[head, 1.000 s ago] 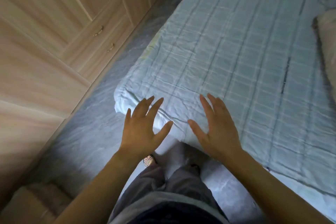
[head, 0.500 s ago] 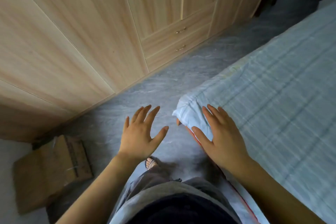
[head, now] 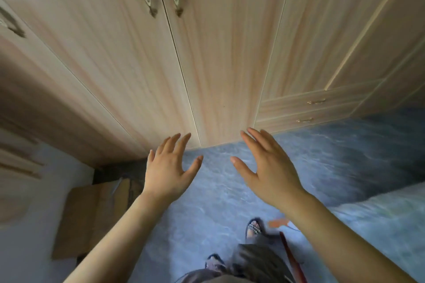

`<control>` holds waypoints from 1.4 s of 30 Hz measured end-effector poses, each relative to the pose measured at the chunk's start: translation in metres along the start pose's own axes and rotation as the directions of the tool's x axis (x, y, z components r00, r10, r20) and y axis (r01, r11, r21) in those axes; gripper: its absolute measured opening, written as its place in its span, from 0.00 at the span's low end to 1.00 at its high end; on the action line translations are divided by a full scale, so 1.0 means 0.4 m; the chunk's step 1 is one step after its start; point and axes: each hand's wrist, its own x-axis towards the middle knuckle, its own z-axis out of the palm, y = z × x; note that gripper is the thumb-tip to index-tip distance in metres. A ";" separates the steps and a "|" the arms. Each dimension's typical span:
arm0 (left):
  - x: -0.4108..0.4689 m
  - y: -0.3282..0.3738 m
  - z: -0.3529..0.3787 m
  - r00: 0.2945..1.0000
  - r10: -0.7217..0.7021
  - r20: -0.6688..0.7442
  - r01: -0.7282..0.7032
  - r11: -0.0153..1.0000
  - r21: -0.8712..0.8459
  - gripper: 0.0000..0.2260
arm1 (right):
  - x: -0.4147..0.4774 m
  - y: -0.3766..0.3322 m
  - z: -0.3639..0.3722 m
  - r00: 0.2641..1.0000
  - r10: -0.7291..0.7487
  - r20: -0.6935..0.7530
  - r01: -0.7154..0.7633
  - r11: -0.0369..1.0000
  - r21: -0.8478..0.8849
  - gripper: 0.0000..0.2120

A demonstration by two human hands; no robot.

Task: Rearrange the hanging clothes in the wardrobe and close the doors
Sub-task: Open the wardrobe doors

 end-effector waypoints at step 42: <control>1.125 -0.366 -0.354 0.397 0.732 -0.553 -0.510 0.677 0.531 0.22 | 1.111 -0.292 0.115 0.741 0.110 -0.662 0.236 0.881 0.411 0.26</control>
